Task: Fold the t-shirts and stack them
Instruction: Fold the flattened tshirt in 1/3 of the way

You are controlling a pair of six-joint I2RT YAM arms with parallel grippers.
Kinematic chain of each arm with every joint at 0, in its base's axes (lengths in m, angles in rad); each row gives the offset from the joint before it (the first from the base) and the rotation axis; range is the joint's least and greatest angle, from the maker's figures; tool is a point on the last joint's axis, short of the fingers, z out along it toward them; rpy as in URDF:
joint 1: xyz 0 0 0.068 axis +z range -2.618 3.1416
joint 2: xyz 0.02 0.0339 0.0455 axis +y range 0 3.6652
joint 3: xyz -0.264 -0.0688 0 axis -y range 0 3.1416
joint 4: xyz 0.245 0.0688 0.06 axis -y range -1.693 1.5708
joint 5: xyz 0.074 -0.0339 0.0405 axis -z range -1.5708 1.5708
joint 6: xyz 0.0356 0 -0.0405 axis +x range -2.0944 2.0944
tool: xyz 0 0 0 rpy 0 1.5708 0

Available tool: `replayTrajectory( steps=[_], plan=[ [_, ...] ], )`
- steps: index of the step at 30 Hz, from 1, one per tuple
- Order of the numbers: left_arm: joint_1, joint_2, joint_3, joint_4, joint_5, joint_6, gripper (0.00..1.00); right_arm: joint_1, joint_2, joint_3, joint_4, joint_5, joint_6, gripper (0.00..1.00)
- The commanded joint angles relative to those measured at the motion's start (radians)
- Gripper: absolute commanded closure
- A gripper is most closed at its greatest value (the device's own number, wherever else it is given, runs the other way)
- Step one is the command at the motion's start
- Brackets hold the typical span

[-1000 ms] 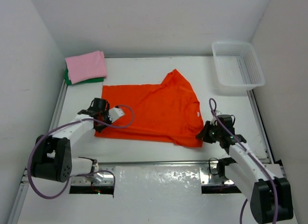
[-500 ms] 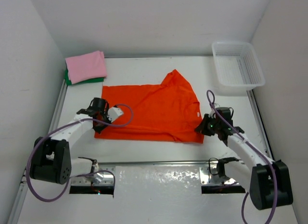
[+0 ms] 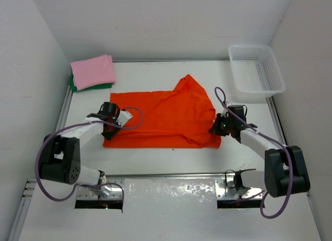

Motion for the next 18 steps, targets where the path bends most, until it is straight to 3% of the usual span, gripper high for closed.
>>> replayTrajectory(
  steps=[1,5,9,10,13,15,17,18],
  plan=[
    [-0.001,0.02,0.06,0.07,-0.042,-0.057,0.76,0.002,0.031,0.085,0.034,0.028,-0.08,1.0],
    [0.014,0.058,0.085,0.131,-0.139,-0.108,0.69,0.002,0.107,0.131,0.037,0.057,-0.112,0.99],
    [0.074,0.1,0.132,0.104,-0.196,-0.136,0.63,0.002,0.183,0.194,0.003,0.06,-0.152,0.86],
    [0.117,0.098,0.147,0.101,-0.196,-0.14,0.63,0.002,0.192,0.217,-0.005,0.06,-0.164,0.77],
    [0.212,0.091,0.193,0.095,-0.194,-0.166,0.62,0.002,0.207,0.259,-0.038,0.061,-0.179,0.72],
    [0.221,0.08,0.247,0.052,-0.147,-0.173,0.63,0.002,0.197,0.276,-0.069,0.083,-0.187,0.67],
    [0.215,0.008,0.266,0.008,-0.002,-0.145,0.63,0.001,0.183,0.303,-0.117,0.097,-0.198,0.57],
    [0.205,-0.021,0.25,-0.009,0.137,-0.105,0.63,0.002,0.162,0.314,-0.133,0.119,-0.205,0.55]
  ],
)
